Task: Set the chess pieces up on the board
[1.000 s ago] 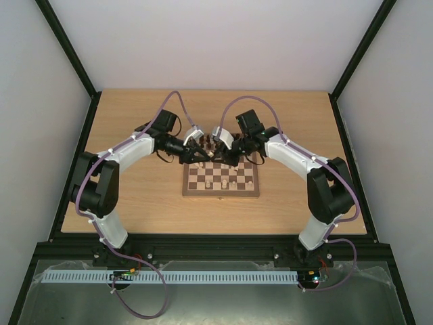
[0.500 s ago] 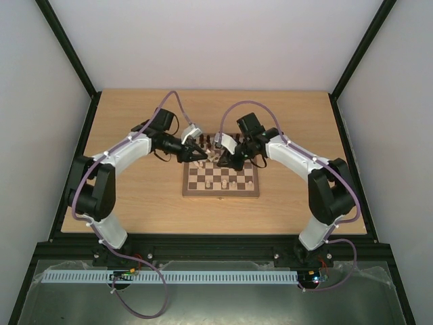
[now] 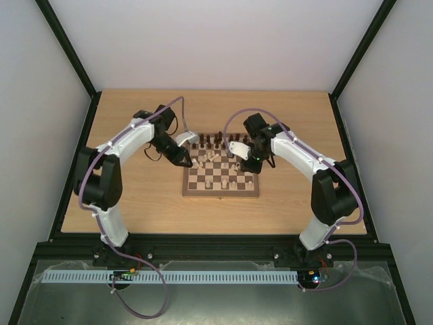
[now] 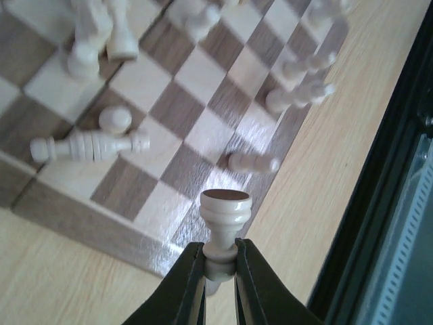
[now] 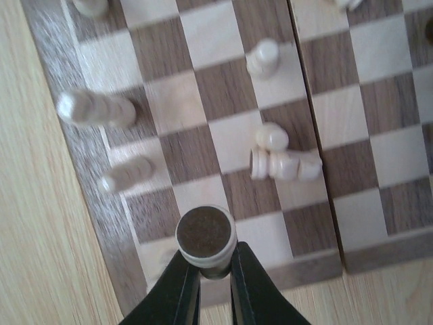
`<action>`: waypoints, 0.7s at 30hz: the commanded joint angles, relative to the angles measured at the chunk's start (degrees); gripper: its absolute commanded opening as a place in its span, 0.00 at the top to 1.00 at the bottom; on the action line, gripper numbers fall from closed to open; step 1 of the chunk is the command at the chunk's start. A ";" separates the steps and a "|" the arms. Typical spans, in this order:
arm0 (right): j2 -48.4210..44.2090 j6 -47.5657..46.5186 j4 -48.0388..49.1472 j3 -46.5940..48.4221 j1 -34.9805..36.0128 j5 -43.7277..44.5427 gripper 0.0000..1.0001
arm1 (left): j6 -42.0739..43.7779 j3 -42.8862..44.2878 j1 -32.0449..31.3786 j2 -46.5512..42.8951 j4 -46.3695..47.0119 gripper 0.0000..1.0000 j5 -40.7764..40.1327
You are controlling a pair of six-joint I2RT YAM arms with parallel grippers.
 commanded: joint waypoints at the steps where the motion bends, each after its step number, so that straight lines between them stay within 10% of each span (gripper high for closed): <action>1: -0.30 -2.42 -6.17 1.78 -0.37 7.18 0.93 | -0.18 6.48 -0.13 8.09 -17.86 0.87 -5.53; 21: 2.46 2.53 -6.03 3.35 -0.55 7.06 0.92 | -12.06 5.88 -8.96 11.73 -20.01 0.92 -28.06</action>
